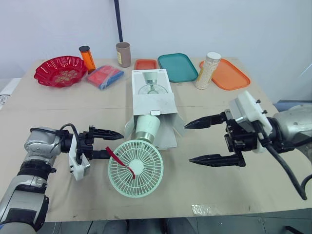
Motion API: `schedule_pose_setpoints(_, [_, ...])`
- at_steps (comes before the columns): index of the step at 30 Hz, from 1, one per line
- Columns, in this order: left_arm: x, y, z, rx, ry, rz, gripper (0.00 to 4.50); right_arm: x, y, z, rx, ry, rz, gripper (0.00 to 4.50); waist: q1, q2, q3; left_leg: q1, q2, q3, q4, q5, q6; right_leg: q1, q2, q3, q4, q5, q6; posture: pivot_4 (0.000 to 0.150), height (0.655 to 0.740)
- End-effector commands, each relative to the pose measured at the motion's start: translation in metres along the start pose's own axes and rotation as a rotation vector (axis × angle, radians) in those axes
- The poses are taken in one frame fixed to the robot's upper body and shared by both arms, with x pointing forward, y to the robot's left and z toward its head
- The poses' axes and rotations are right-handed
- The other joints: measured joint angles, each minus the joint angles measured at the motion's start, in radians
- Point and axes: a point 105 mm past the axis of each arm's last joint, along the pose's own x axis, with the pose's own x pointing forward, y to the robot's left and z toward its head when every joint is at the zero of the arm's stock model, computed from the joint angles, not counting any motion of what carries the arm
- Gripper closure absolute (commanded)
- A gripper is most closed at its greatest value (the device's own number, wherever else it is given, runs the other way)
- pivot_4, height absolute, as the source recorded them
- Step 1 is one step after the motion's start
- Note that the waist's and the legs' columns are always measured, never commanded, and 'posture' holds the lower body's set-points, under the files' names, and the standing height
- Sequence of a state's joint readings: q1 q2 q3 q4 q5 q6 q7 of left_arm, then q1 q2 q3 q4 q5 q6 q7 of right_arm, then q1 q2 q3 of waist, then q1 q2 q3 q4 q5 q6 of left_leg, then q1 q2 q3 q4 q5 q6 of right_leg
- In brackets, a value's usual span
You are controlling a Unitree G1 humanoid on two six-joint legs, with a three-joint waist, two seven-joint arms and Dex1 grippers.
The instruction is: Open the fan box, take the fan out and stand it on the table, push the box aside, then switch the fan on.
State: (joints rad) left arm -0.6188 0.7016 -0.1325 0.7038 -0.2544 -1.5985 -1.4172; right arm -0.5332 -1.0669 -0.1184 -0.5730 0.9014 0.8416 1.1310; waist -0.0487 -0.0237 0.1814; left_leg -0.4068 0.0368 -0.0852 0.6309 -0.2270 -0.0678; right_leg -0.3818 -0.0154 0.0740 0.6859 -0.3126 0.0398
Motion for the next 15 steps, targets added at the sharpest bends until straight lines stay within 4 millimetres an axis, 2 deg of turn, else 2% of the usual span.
schedule_pose_setpoints(1, [0.008, 0.003, 0.006, 0.036, -0.041, 0.018, 0.00, -0.002, 0.000, 0.008, -0.037, -0.002, -0.006, 0.13, 0.000, 0.000, 0.000, 0.000, 0.000, 0.000, 0.000, 0.000, 0.000, 0.000, 0.000, 0.000, 0.000, 0.000, 0.000, 0.150, 0.7400])
schedule_pose_setpoints(5, [0.020, 0.000, 0.012, 0.037, -0.088, 0.012, 0.00, -0.001, 0.000, 0.007, -0.036, 0.003, -0.007, 0.13, 0.000, 0.000, 0.000, 0.000, 0.000, 0.000, 0.001, 0.000, 0.000, 0.000, 0.000, 0.000, 0.000, 0.000, 0.000, 0.150, 0.7400])
schedule_pose_setpoints(15, [0.032, 0.002, 0.013, 0.061, -0.126, -0.021, 0.00, 0.000, 0.000, 0.006, -0.038, 0.007, -0.015, 0.13, 0.001, 0.000, 0.000, 0.000, 0.000, 0.000, 0.001, 0.000, 0.000, 0.001, 0.000, 0.000, 0.000, 0.000, 0.000, 0.150, 0.7400])
